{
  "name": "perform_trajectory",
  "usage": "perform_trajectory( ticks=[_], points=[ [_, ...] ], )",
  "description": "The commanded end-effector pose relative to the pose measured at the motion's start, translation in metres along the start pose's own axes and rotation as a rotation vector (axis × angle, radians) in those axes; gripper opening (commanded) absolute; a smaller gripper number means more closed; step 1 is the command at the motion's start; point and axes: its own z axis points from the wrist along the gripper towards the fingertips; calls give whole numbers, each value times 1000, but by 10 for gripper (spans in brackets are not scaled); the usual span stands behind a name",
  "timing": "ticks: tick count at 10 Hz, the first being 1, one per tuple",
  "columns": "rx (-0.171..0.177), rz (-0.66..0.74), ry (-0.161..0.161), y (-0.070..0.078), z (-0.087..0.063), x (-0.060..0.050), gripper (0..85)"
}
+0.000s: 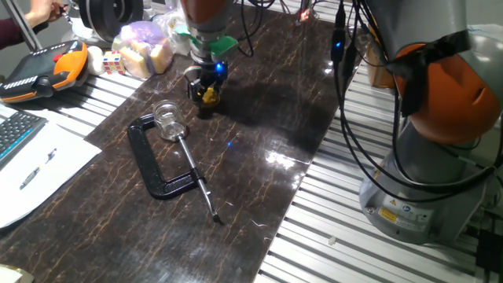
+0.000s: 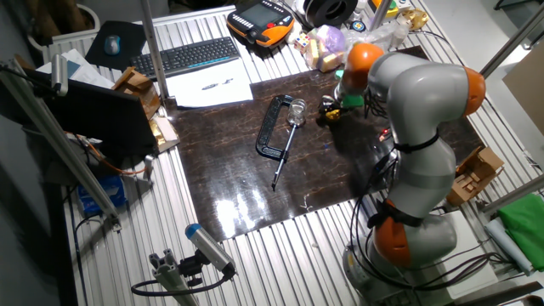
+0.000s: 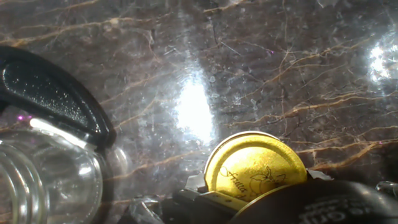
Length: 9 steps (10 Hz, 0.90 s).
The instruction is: Unscrew the lid from the jar
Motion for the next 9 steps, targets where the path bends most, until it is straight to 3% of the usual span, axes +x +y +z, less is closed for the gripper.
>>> perform_trajectory(
  ticks=[1, 5, 8, 9],
  points=[
    [4, 7, -9, 0, 0, 0, 850],
    [-5, 24, -11, 1, -7, -2, 850],
    [-9, 30, -15, 11, -46, -14, 850],
    [-9, 35, -15, 17, -61, -17, 810]
  ],
)
